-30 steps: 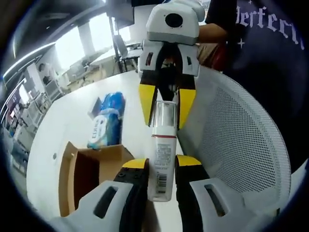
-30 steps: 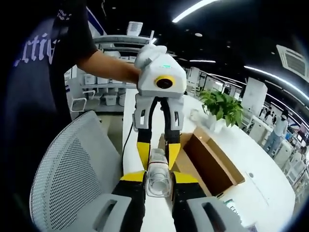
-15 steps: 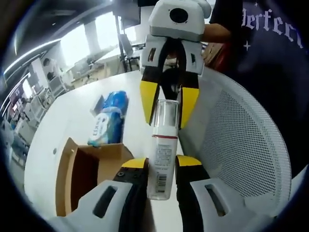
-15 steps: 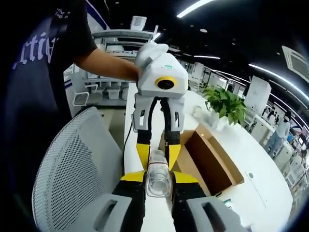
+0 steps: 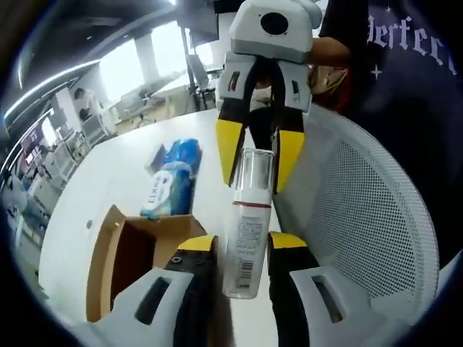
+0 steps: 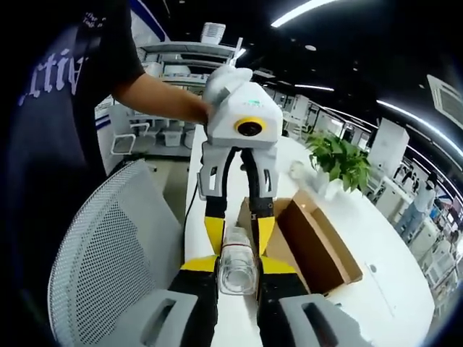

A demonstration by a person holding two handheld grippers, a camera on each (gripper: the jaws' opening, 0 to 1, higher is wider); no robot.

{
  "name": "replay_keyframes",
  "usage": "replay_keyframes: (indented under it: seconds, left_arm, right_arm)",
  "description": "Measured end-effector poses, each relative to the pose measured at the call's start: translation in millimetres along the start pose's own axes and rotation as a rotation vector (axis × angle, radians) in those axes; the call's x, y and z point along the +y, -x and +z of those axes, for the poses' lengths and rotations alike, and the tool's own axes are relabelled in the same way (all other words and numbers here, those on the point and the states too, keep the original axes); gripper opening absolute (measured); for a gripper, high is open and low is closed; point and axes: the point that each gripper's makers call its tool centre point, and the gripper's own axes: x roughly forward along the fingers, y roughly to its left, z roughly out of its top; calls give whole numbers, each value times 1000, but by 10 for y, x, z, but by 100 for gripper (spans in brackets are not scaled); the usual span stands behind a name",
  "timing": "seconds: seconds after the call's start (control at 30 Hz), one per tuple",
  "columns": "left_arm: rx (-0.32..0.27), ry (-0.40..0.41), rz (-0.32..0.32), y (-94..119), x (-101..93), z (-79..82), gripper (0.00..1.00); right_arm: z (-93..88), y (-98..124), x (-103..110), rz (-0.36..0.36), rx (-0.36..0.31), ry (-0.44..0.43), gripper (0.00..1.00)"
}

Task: Operate the shoe box by opening the lid, removing the specified soft item, and placing it in the target area until the item is outside and the box remains undamaged.

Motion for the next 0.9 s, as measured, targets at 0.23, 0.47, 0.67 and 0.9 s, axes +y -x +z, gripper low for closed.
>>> replay_keyframes:
  seconds: [0.23, 0.47, 0.67, 0.9]
  left_arm:
    - [-33, 20, 29, 30, 54, 19, 40]
    - [-41, 32, 41, 64, 69, -1, 46]
    - [-66, 60, 57, 102, 95, 3, 55]
    - [-95, 121, 107, 153, 159, -14, 63]
  right_arm:
    - [23, -14, -22, 0, 3, 11, 14]
    - [37, -27, -53, -2, 6, 19, 14]
    - [35, -18, -86, -4, 11, 22, 14]
    - [18, 41, -192, -9, 29, 33, 14]
